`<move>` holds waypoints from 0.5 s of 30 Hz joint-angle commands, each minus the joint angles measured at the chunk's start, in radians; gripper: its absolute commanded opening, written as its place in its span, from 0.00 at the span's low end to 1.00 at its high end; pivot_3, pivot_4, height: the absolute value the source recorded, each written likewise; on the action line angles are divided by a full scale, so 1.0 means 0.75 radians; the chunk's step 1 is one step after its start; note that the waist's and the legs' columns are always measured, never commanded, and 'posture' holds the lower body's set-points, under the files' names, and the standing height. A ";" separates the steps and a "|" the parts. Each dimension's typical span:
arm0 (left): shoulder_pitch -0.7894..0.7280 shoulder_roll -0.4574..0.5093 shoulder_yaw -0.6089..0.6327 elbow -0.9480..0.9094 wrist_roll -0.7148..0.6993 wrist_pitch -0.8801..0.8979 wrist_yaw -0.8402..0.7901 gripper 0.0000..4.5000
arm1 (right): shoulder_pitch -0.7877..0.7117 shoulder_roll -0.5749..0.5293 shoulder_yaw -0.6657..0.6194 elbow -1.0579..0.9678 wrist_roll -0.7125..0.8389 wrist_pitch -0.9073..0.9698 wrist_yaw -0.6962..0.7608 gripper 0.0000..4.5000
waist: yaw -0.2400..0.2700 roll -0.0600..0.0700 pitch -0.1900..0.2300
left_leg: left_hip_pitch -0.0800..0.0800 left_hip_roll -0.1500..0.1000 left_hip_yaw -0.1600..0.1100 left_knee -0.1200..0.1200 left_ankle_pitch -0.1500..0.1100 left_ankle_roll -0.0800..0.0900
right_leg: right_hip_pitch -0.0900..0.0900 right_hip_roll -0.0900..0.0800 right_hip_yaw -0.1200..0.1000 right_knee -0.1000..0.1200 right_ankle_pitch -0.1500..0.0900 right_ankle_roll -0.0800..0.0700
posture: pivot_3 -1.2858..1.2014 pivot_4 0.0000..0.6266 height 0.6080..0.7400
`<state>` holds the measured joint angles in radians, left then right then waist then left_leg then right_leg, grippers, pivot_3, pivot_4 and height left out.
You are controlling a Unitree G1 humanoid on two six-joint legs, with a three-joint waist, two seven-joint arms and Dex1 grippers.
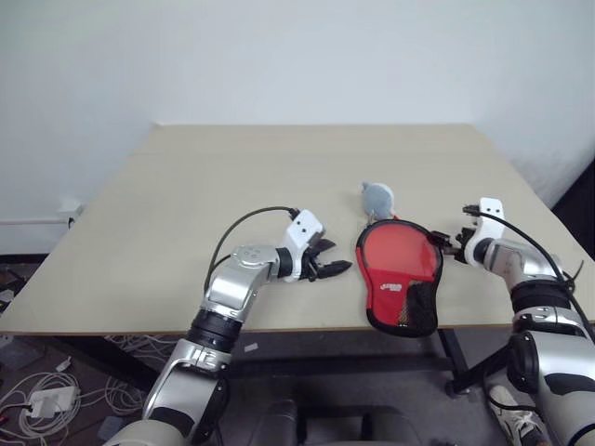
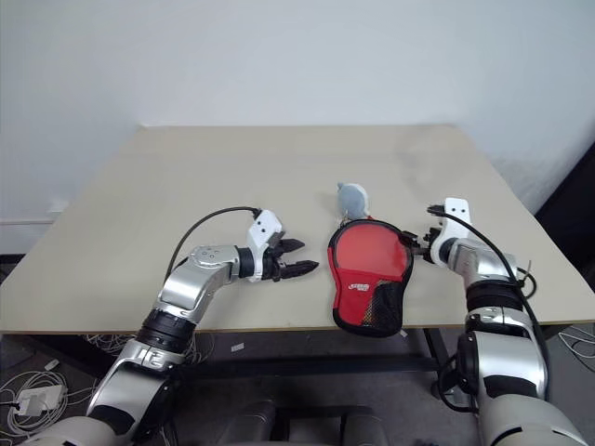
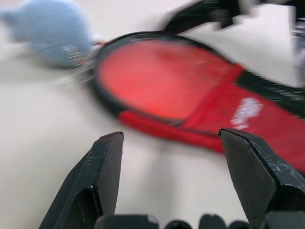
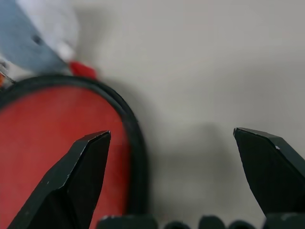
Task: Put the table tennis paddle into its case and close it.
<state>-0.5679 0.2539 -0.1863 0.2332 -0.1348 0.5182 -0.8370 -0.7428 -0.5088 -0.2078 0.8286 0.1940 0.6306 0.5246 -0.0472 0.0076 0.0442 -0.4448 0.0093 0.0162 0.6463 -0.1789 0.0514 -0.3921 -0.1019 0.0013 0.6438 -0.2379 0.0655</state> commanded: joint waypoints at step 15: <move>-0.026 -0.045 0.005 -0.001 -0.019 -0.029 0.042 0.75 | -0.007 0.048 0.027 -0.113 0.066 0.227 0.141 1.00 | -0.001 -0.002 -0.001 | 0.002 0.001 0.001 0.000 0.000 0.000 | 0.001 0.000 0.000 0.000 0.000 0.000 | 0.52 0.00 0.82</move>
<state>-0.5680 0.2251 -0.1905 0.2459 -0.1357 0.5166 -0.8098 -0.7378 -0.4930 -0.2005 0.7602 0.2145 0.7765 0.5999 -0.0477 0.0062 0.0435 -0.4437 0.0098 0.0166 0.6464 -0.1789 0.0514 -0.3914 -0.1016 0.0014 0.6438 -0.2378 0.0656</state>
